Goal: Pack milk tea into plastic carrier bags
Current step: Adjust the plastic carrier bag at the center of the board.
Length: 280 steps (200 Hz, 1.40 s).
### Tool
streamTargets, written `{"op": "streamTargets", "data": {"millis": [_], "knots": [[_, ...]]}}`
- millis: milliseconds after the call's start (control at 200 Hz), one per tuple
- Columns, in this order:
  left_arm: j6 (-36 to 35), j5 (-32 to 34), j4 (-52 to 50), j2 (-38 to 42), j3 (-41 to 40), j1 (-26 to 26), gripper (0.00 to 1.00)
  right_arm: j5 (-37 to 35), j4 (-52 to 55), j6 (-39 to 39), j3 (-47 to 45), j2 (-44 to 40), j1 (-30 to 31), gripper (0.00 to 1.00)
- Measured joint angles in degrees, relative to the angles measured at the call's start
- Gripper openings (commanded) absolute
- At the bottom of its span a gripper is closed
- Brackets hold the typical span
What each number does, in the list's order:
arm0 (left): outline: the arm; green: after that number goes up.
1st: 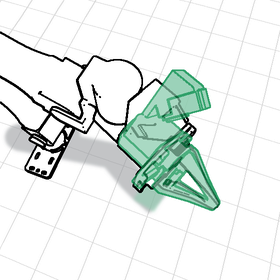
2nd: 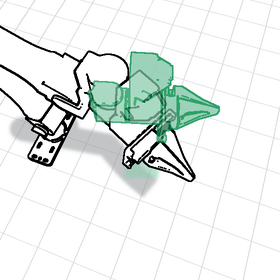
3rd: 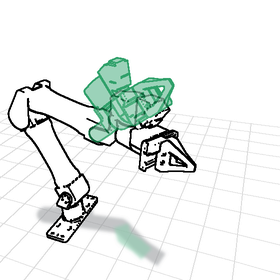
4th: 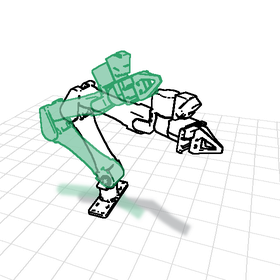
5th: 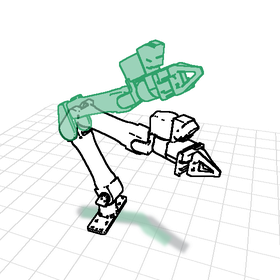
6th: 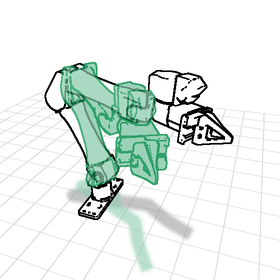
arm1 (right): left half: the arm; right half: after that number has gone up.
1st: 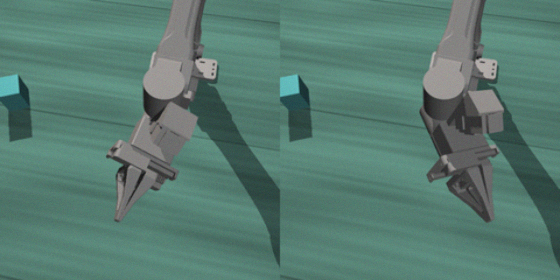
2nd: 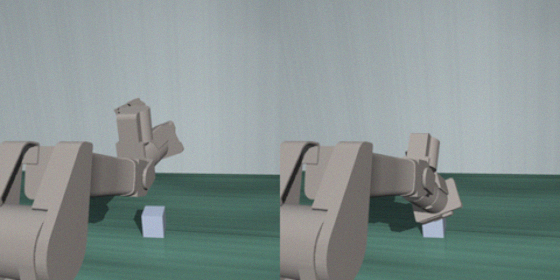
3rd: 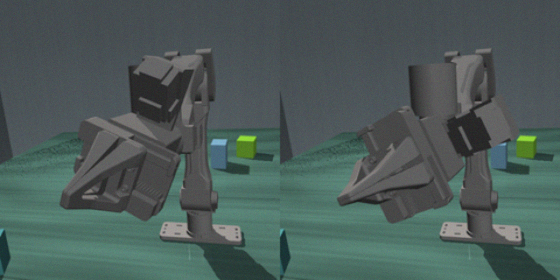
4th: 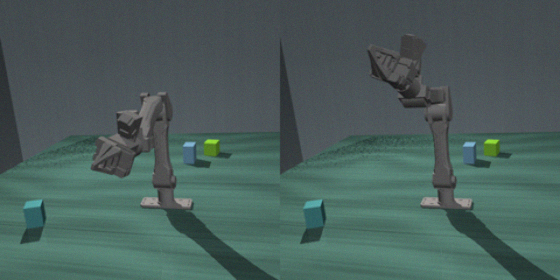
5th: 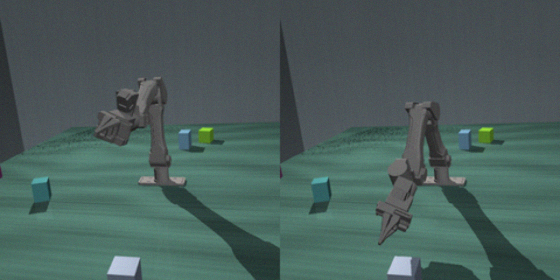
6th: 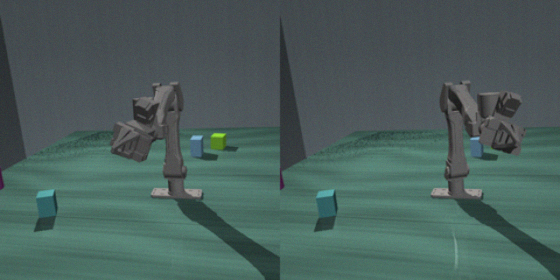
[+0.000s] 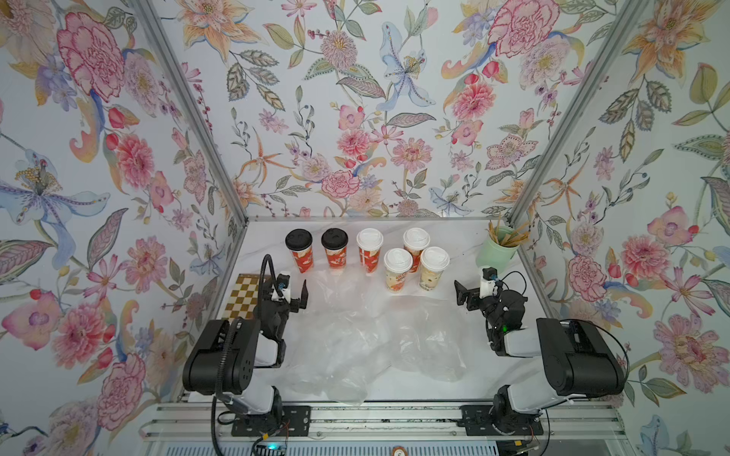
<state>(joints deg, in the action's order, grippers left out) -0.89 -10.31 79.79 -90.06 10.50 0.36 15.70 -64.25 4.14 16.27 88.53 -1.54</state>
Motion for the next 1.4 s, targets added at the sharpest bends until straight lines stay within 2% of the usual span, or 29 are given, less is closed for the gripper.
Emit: {"op": "streamTargets", "data": {"millis": [956,1091,1266,1401], "knots": [[0.87,4.74,-0.04,0.00,0.00,0.02,0.99,-0.26,-0.63,-0.07,-0.02,0.00,-0.48,1.00],[0.92,5.73,1.18,0.22,-0.98,0.02,0.99,-2.75,-0.33,-0.07,-0.72,-0.81,0.35,1.00],[2.23,9.70,2.32,6.73,-6.08,0.02,0.99,-6.75,3.87,-0.07,-1.73,-8.72,2.01,1.00],[3.89,12.41,-5.81,17.05,-4.72,0.11,0.99,-8.94,11.54,-0.07,-1.44,-17.73,3.50,1.00]]}}
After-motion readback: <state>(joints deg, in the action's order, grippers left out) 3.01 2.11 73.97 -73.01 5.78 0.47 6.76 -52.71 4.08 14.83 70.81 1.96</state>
